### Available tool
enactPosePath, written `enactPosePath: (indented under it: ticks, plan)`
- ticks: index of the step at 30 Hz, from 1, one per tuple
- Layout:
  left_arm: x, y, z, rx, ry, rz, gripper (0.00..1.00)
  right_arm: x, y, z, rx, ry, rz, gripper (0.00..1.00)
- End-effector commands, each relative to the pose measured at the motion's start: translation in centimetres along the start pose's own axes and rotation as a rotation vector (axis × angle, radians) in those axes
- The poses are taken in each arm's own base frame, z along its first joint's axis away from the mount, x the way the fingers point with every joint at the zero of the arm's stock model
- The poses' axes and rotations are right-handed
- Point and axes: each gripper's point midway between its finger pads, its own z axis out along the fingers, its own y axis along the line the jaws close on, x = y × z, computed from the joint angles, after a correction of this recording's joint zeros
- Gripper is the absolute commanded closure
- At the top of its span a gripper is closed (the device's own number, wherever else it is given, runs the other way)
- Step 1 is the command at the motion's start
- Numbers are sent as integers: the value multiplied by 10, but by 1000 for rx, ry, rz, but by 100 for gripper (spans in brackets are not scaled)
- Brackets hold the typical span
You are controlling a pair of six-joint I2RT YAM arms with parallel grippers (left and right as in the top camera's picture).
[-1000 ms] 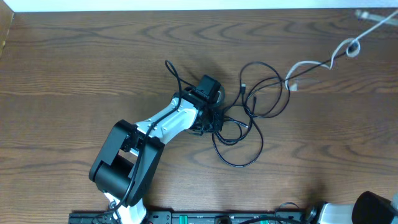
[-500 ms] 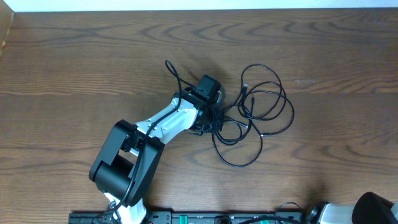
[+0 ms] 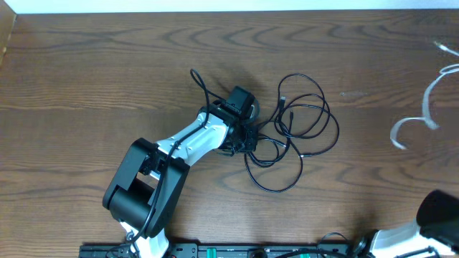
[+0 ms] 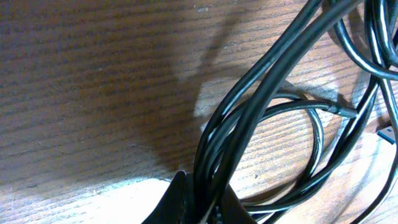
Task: Untangle cables
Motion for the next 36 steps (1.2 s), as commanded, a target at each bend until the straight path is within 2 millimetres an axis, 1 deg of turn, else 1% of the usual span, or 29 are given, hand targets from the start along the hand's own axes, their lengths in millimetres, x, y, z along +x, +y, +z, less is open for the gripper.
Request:
enactPosePath:
  ticks: [1,4,10,13,14,16,20,24,28,36]
  plan:
    - [-1,1,-4,-10,-14,11,92,3,-26,17,104,27,-14,99]
    - [-1,1,-4,-10,-14,11,93,1,-37,26,123,25,-9,99]
    - [-2,1,-4,-10,-15,12,92,-8,-59,26,171,-5,17,99]
    - [-2,1,-4,-10,-15,12,92,1,-69,29,187,34,27,99]
    - [-2,1,-4,-10,-16,12,93,12,-76,33,201,84,32,99]
    - [-2,1,-4,-9,-18,13,93,23,-81,39,212,132,41,99]
    - [-2,1,-4,-9,-17,12,92,37,-92,52,249,192,48,99]
    - [-2,1,-4,-9,-17,12,92,55,-105,68,285,270,58,99]
    - [-2,1,-4,-9,-17,12,93,57,-111,72,292,279,67,99]
    - [-2,1,-4,-9,-17,12,93,56,-123,71,308,274,87,99]
